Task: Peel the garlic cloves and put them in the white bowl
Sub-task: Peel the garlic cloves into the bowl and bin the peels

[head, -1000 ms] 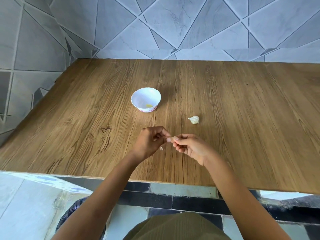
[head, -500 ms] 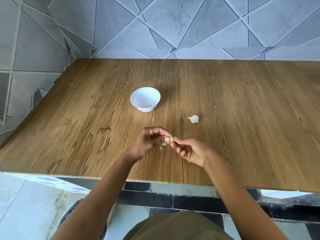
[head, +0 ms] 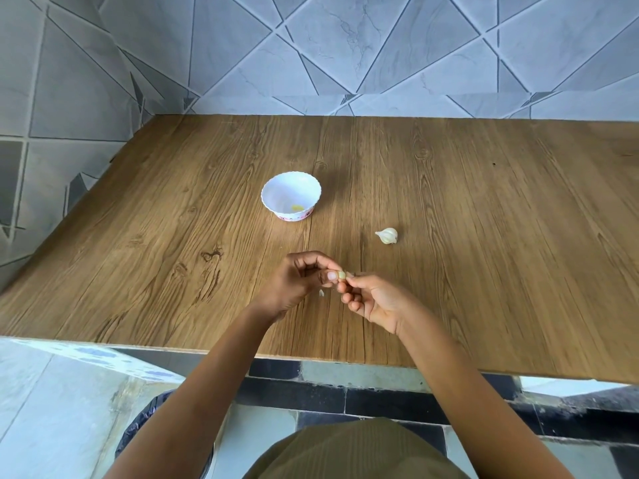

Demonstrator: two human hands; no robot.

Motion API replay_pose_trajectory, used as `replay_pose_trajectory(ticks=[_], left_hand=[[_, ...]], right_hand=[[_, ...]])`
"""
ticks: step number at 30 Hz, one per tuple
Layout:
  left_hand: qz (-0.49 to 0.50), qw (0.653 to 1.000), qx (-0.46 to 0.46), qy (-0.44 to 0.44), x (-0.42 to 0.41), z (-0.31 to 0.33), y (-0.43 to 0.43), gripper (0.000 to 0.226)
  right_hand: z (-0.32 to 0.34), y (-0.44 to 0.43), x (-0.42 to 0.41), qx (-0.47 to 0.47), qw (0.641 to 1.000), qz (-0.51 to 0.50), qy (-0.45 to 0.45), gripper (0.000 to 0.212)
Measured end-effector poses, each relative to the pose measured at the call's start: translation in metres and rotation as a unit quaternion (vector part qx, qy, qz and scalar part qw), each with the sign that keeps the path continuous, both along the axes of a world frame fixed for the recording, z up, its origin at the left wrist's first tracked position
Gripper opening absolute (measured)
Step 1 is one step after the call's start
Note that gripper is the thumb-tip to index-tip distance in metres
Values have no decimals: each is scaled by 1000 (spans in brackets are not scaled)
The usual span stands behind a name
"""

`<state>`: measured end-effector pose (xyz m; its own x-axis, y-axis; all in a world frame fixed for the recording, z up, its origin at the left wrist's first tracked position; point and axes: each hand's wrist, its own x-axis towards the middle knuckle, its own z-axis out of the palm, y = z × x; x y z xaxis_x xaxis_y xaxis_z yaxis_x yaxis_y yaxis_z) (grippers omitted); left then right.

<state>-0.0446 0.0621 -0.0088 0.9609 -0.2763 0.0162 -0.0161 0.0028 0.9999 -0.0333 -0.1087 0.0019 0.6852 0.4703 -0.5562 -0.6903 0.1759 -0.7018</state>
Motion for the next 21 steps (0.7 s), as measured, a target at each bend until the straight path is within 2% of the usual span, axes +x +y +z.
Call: replay_pose_trajectory(ticks=[3, 5, 9, 11, 13, 18, 21], left_hand=[[11, 1000, 3, 6, -1, 0, -2, 9], [30, 999, -3, 26, -2, 0, -4, 12], [90, 994, 34, 47, -2, 0, -6, 7], [115, 990, 73, 37, -1, 2, -7, 9], [133, 987, 86, 38, -1, 3, -7, 10], [147, 981, 125, 26, 0, 5, -10, 12], [135, 984, 112, 38, 0, 7, -10, 17]], right_hand=[[1, 3, -1, 1, 1000, -13, 14, 22], [-1, 5, -2, -25, 999, -25, -7, 22], [-8, 5, -6, -164, 967, -59, -184, 13], [-11, 4, -7, -170, 948, -98, -249, 7], [-11, 3, -7, -170, 936, -123, -282, 12], [-11, 5, -5, -166, 928, -95, -319, 9], [-11, 3, -5, -157, 932, -78, -318, 6]])
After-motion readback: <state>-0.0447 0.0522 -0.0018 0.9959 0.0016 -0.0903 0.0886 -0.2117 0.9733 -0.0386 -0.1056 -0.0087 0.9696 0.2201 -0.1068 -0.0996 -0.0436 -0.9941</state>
